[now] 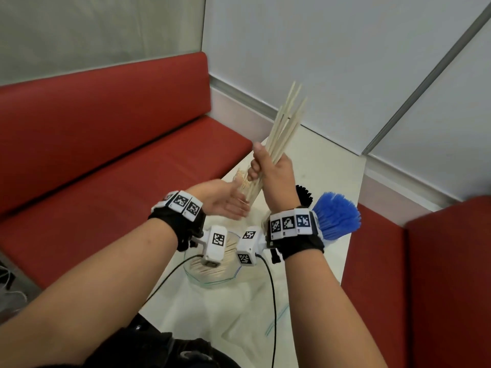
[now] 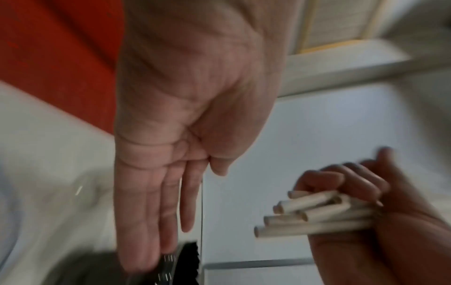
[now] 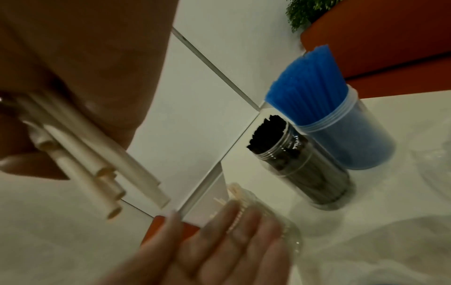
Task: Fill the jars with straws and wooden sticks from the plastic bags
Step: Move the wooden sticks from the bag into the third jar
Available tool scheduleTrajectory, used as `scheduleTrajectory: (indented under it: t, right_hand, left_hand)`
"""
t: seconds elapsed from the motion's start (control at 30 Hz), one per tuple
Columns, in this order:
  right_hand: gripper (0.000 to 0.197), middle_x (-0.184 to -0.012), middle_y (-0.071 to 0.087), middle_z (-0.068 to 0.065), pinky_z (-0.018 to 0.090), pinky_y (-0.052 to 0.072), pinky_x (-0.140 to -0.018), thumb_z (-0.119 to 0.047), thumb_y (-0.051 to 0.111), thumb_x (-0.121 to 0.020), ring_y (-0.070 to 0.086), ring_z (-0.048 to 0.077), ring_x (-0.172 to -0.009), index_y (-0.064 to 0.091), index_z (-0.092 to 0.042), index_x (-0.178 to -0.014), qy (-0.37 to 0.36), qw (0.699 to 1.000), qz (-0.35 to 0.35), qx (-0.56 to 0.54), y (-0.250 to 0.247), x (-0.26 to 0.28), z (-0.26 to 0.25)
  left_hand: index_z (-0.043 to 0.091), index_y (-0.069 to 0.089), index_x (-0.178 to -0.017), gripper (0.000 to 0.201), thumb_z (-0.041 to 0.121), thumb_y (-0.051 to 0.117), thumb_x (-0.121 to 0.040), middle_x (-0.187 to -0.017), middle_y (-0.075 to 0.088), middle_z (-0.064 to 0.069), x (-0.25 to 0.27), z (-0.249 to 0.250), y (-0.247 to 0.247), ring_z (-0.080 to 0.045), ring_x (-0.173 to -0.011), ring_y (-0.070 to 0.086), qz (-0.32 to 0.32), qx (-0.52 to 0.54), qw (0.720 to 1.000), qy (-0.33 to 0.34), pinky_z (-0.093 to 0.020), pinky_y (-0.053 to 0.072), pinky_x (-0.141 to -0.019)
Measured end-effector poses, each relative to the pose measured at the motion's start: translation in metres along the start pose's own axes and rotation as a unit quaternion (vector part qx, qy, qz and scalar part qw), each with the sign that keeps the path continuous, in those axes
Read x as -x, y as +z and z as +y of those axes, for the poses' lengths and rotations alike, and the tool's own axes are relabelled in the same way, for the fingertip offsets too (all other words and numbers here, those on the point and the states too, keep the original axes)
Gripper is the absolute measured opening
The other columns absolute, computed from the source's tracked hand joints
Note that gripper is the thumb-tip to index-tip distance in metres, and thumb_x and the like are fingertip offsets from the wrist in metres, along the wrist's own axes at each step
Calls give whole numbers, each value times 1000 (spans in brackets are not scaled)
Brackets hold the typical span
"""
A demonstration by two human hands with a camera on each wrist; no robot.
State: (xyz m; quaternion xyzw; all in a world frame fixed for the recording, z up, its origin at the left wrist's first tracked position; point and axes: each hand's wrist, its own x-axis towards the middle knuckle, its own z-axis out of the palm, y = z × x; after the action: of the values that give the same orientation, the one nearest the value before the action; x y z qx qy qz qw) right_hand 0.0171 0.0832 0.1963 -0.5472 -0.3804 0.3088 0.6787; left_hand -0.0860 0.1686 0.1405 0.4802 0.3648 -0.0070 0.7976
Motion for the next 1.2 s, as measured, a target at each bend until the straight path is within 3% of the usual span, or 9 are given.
scheduleTrajectory:
  t: [0.1, 0.3, 0.43, 0.53, 0.77, 0.87, 1.0, 1.1, 1.2]
  right_hand:
    - [35, -56, 49, 3, 28, 47, -48, -35, 72, -93, 50, 18, -50, 53, -11, -77, 4, 1000, 8, 4, 1, 4, -14]
    - [25, -57, 56, 2, 27, 53, -59, -22, 76, -90, 56, 16, -56, 59, -8, -79, -4, 999, 22, 31, -5, 18, -10]
    - [23, -58, 55, 4, 34, 50, -64, -26, 76, -87, 53, 23, -59, 60, -18, -74, -32, 998, 31, 47, -6, 13, -18]
    - [29, -56, 52, 3, 42, 45, -69, -26, 76, -88, 48, 24, -60, 57, -22, -66, -25, 998, 35, 45, -7, 12, -18]
    - [39, -51, 42, 2, 36, 41, -58, -23, 73, -91, 43, 20, -49, 49, -21, -60, -34, 998, 7, 48, -4, -3, -36]
    - [35, -53, 42, 5, 31, 43, -54, -20, 69, -95, 44, 19, -49, 47, -13, -68, -18, 998, -5, 60, 2, -3, -28]
    - [29, -67, 56, 14, 28, 48, -58, -22, 68, -96, 57, 21, -63, 56, -4, -77, 38, 992, -28, 118, -3, 4, -12]
    - [25, -78, 66, 9, 30, 53, -68, -24, 72, -92, 64, 17, -74, 65, -1, -86, 83, 970, -84, 211, -18, -8, -22]
    - [19, -80, 73, 7, 31, 56, -66, -18, 74, -90, 68, 20, -73, 70, 1, -96, 147, 935, -156, 282, -34, -23, -34]
  left_hand:
    - [-9, 72, -93, 68, 46, 33, -103, -98, 71, -26, -11, -16, 12, -35, -89, 72, -141, 186, 971, -52, -39, 61, -72]
    - [-9, 68, -84, 41, 26, 50, -97, -79, 68, -18, -25, -16, 15, -28, -66, 71, -181, 310, 930, -78, -33, 60, -52]
    - [-4, 66, -79, 24, 19, 62, -84, -72, 62, -15, -29, -19, 15, -22, -53, 66, -170, 298, 933, -106, -27, 55, -41]
    - [4, 62, -78, 21, 21, 61, -89, -65, 59, -8, -34, -22, 15, -15, -45, 62, -158, 268, 943, -115, -21, 51, -36]
    - [7, 62, -69, 21, 21, 64, -84, -63, 51, 0, -35, -13, 14, -4, -34, 42, -184, 229, 948, -121, -14, 25, -24]
    - [5, 67, -72, 22, 22, 61, -85, -66, 53, -1, -33, -10, 16, -4, -34, 38, -188, 243, 947, -97, -14, 21, -24]
    - [14, 53, -79, 14, 18, 57, -92, -61, 47, 1, -35, -16, 9, -3, -32, 31, -119, 249, 959, -66, -14, 17, -24]
    - [16, 51, -85, 19, 27, 49, -101, -57, 47, 1, -41, -23, -3, -3, -32, 31, -77, 240, 966, -57, -14, 17, -24]
    - [13, 50, -87, 23, 30, 45, -103, -60, 48, 1, -45, -26, -12, -2, -33, 31, -45, 226, 972, -40, -13, 17, -26]
